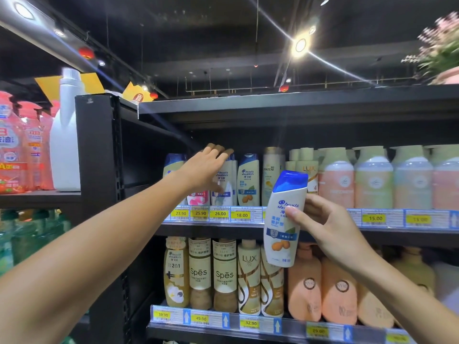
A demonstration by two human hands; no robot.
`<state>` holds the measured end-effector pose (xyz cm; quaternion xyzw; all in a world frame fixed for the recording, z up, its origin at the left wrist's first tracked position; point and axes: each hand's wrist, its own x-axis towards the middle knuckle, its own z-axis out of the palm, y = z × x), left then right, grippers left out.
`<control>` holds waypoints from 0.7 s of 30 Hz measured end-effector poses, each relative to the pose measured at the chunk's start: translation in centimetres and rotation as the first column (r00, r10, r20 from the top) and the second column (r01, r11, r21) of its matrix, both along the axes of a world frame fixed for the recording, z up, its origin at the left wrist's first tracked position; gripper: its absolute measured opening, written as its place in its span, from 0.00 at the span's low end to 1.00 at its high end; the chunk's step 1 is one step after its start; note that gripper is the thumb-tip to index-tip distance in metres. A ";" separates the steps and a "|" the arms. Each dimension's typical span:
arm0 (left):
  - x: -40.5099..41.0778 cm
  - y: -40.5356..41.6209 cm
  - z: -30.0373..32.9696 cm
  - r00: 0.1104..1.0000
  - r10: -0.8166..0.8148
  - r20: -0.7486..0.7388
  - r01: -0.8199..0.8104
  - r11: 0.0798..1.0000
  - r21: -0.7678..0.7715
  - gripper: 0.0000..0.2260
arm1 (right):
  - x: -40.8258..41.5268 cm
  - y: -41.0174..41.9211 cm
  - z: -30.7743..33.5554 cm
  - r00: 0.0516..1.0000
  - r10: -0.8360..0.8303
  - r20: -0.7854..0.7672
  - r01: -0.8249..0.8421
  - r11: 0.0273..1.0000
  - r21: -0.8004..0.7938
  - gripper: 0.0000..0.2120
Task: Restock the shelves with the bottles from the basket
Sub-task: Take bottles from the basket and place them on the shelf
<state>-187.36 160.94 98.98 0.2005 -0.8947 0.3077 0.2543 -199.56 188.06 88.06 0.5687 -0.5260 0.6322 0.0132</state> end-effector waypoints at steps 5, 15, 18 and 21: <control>-0.6 0.1 -0.7 1.000 0.009 -0.024 -0.011 0.997 -0.079 0.47 | 0.1 0.0 -0.3 1.000 -0.001 -0.004 0.001 1.000 0.008 0.18; 3.4 -0.2 -5.9 0.798 -0.422 -0.430 0.429 0.899 -0.085 0.23 | 0.7 -1.7 2.9 1.000 0.019 0.002 -0.019 0.994 -0.112 0.13; 4.9 -1.3 -9.8 0.721 -0.418 -0.553 0.441 0.892 -0.100 0.15 | 0.8 -2.8 4.5 1.000 0.019 0.004 -0.018 0.990 -0.140 0.12; 5.8 -2.8 -13.0 0.717 -0.354 -0.600 0.404 0.913 -0.056 0.14 | 0.6 -4.2 6.0 1.000 -0.019 0.009 0.020 0.985 -0.170 0.13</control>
